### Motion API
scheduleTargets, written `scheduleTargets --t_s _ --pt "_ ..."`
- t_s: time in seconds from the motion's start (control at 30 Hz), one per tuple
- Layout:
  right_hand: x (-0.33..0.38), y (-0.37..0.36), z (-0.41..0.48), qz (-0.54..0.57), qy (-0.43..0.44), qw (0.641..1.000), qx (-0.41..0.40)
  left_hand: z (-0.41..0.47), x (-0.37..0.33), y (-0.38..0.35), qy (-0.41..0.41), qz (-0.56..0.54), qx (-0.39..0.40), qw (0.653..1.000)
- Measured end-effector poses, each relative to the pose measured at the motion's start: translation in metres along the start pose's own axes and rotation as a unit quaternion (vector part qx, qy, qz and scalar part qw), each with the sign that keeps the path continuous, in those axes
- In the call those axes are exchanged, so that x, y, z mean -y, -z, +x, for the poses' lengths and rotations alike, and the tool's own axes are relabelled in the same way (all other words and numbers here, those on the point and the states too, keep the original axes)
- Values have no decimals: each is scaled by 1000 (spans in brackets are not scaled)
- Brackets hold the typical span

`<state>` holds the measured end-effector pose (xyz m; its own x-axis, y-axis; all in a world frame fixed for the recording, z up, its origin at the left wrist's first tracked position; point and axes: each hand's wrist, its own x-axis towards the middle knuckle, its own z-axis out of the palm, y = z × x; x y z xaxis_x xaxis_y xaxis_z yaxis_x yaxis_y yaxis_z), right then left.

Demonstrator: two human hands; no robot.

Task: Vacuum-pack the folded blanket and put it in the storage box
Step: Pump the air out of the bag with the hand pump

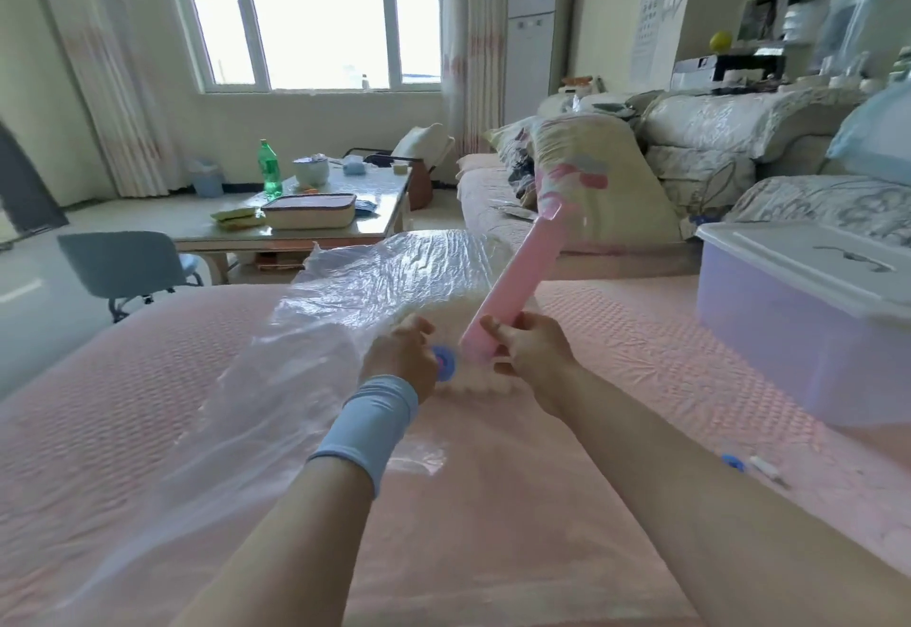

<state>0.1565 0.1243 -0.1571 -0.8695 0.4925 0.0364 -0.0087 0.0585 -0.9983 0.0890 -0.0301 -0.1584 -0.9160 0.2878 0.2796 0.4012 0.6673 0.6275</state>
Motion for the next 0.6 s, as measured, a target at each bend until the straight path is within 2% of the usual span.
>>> scheduleTargets --t_s 0.07,0.13,0.3,0.4,0.6 --pt "-5 -13 6 -9 7 1000 -5 5 16 0 35 114 10 993" --pt "-11 -21 10 -15 13 1000 -11 8 26 -5 36 202 42 978" --pt "-24 -34 18 -60 34 997 -24 16 31 -13 42 206 77 975" --pt "-27 -38 20 -76 37 996 -33 20 34 -9 62 158 62 983" --pt "-26 -38 23 -27 28 999 -26 24 34 7 73 -36 44 996"
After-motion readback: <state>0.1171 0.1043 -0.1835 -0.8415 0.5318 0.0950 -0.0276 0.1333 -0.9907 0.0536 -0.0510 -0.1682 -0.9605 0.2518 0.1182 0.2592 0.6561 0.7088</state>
